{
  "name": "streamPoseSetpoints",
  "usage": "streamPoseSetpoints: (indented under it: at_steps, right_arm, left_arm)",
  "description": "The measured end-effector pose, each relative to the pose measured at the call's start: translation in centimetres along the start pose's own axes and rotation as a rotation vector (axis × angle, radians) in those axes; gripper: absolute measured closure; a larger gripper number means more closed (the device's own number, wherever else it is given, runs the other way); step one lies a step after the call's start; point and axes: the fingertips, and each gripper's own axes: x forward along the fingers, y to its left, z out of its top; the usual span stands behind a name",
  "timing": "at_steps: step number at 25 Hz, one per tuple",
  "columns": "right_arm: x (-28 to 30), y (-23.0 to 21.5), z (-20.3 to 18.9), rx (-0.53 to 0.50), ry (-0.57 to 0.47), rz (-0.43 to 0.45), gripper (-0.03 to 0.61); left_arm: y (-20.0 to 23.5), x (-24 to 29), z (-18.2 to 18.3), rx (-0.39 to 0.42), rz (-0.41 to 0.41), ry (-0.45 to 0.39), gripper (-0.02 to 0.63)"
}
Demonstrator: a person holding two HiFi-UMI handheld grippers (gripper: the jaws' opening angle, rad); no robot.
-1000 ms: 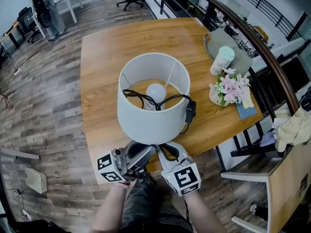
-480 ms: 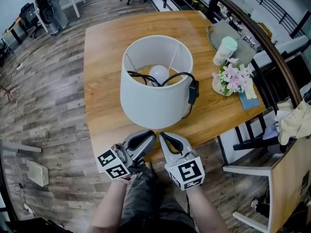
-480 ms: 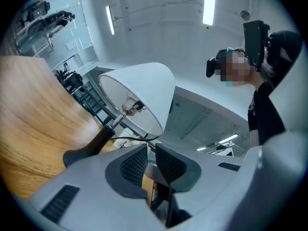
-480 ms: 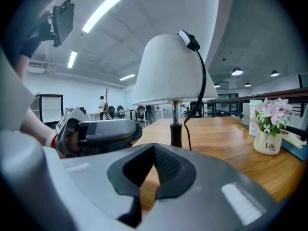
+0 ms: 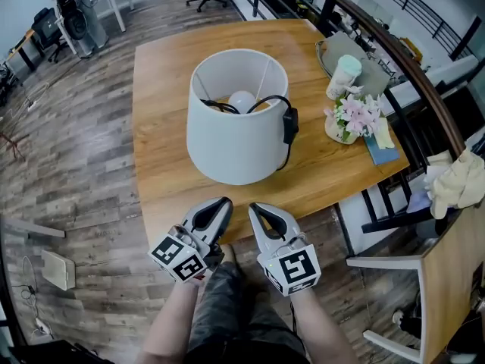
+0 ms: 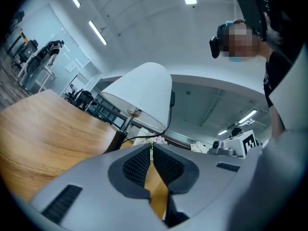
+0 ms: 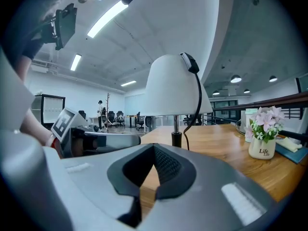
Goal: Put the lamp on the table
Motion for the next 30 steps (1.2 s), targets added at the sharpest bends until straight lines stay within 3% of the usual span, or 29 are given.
streamPoseSetpoints:
  at_steps: [7, 15, 20, 30]
  right_arm:
    - [-2.0, 0.2, 1.1, -0.025, -0.034, -0.002, 0.572]
    - [-4.0, 0.9, 2.4, -0.049, -0.066, 0.011, 0.572]
    - [-5.3, 1.8, 3.0, -0.052, -0.075, 0.031, 0.572]
    - [-7.8, 3.0, 4.9, -0.065, -0.104, 0.046, 0.572]
  left_arm:
    - [-1.3, -0.9, 0.4, 0.152, 0.098, 0.025, 0.616]
    - [-3.2, -1.9, 1.5, 0.221, 0.156, 0.007, 0.617]
    - [-5.2, -2.4, 1.3, 0.206, 0.151, 0.009, 0.617]
    - [-8.2, -3.8, 2.1, 0.273, 0.18, 0.025, 0.617]
